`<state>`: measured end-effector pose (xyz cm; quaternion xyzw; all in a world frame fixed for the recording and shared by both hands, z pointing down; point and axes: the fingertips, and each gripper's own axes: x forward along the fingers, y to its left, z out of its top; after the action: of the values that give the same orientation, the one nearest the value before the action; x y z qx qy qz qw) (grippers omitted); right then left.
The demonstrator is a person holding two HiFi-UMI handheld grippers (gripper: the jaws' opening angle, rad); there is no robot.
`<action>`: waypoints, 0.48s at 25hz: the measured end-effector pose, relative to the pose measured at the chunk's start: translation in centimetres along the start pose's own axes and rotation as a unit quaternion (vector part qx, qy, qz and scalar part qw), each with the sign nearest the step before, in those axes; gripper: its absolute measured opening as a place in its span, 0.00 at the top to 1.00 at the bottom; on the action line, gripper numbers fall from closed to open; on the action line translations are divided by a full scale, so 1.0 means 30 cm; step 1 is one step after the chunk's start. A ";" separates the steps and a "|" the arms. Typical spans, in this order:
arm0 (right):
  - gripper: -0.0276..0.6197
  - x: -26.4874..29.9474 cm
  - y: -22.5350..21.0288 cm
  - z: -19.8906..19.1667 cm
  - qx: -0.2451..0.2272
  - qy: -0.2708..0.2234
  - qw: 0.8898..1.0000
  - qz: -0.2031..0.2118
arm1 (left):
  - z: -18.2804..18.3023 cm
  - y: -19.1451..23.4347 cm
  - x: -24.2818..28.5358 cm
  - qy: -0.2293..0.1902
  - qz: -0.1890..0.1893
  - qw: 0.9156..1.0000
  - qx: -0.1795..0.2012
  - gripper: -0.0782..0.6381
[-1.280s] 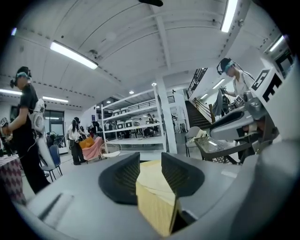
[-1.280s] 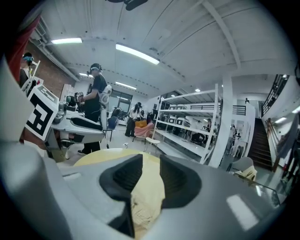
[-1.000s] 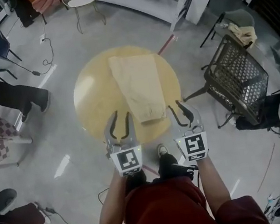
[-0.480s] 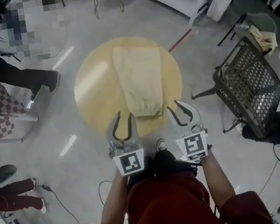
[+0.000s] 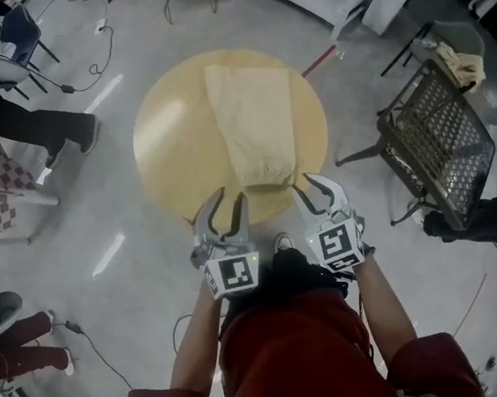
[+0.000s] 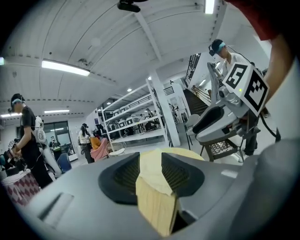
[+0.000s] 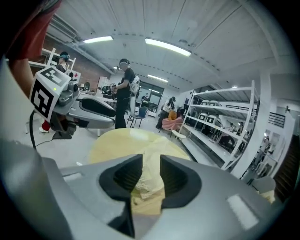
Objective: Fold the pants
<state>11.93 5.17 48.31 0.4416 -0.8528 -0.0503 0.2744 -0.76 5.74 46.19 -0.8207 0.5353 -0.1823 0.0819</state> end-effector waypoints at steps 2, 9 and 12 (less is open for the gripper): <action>0.79 0.018 0.041 -0.024 -0.022 0.020 0.999 0.015 | -0.052 -0.019 -0.002 0.018 -0.021 0.999 0.016 0.67; 0.73 0.092 0.148 -0.151 -0.110 0.106 0.984 0.094 | -0.247 -0.148 0.060 0.118 -0.145 0.976 0.115 0.62; 0.72 0.120 0.157 -0.211 -0.133 0.135 0.975 0.118 | -0.300 -0.189 0.100 0.154 -0.187 0.959 0.145 0.61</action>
<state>10.11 6.20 56.72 0.3005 -0.8396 -0.0701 0.4471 1.65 5.91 56.98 -0.8475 0.3463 -0.3941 0.0810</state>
